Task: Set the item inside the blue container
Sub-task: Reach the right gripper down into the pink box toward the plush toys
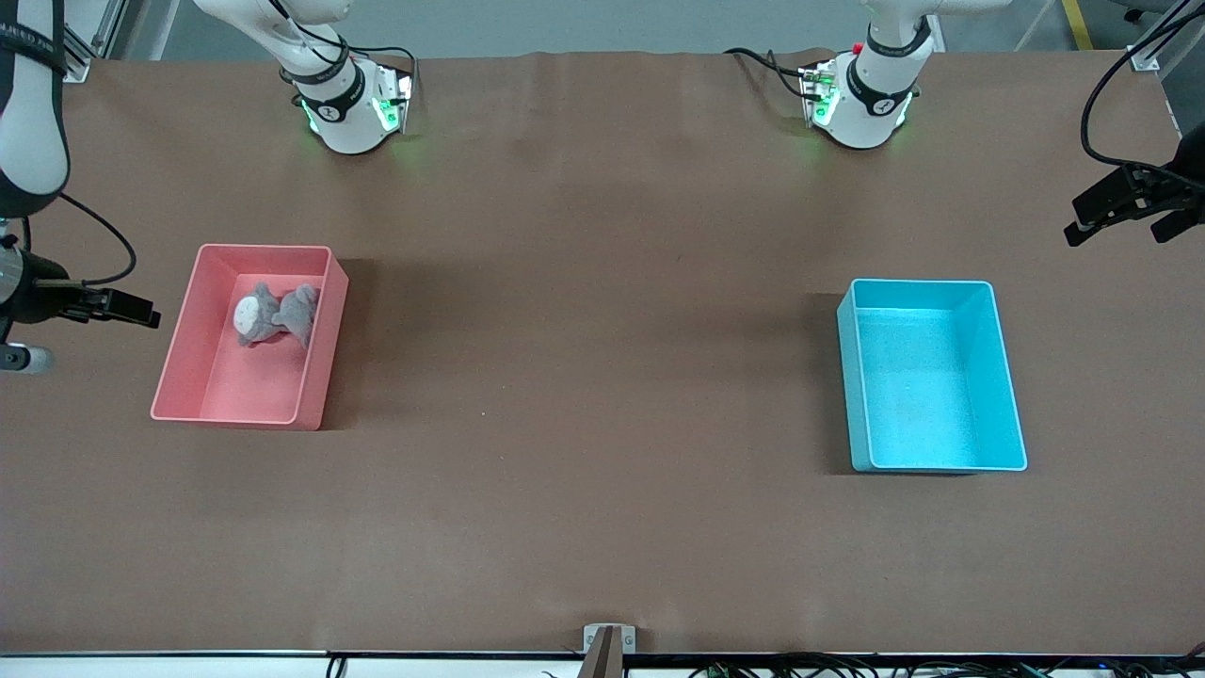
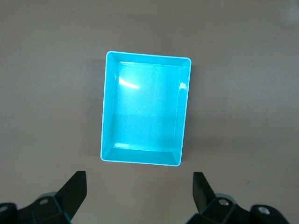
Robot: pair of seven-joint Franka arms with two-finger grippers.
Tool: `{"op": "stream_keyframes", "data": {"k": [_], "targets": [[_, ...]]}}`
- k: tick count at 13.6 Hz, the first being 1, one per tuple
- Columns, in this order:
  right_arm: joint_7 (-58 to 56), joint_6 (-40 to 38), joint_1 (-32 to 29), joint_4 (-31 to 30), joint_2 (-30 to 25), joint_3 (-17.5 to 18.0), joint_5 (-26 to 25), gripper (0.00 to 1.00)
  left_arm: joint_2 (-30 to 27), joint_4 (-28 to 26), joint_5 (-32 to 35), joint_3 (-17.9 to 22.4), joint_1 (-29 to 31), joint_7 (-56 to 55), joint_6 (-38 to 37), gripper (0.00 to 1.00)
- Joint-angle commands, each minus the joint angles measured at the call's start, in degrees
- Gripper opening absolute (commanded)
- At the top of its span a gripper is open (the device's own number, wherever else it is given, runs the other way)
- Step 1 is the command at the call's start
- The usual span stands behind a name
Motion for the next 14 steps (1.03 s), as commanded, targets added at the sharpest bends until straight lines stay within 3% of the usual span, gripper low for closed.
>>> {"op": "stream_keyframes", "data": {"k": [1, 7, 9, 14], "targets": [[7.6, 3.7, 0.7, -5.1, -0.7, 0.8, 0.2, 1.0, 0.5, 0.4, -0.6, 0.1, 0.4, 0.9, -0.1, 1.0], [8.7, 19.0, 1.0, -20.3, -0.8, 0.9, 7.9, 1.0, 0.5, 0.4, -0.6, 0.1, 0.5, 0.9, -0.1, 1.0], [8.7, 25.2, 1.2, -26.1, -0.7, 0.9, 8.5, 1.0, 0.8, 0.3, -0.6, 0.1, 0.5, 1.0, -0.1, 1.0], [8.7, 26.7, 0.8, -29.8, 1.5, 0.9, 8.6, 1.0, 0.9, 0.3, -0.6, 0.1, 0.5, 2.2, -0.1, 1.0]]}}
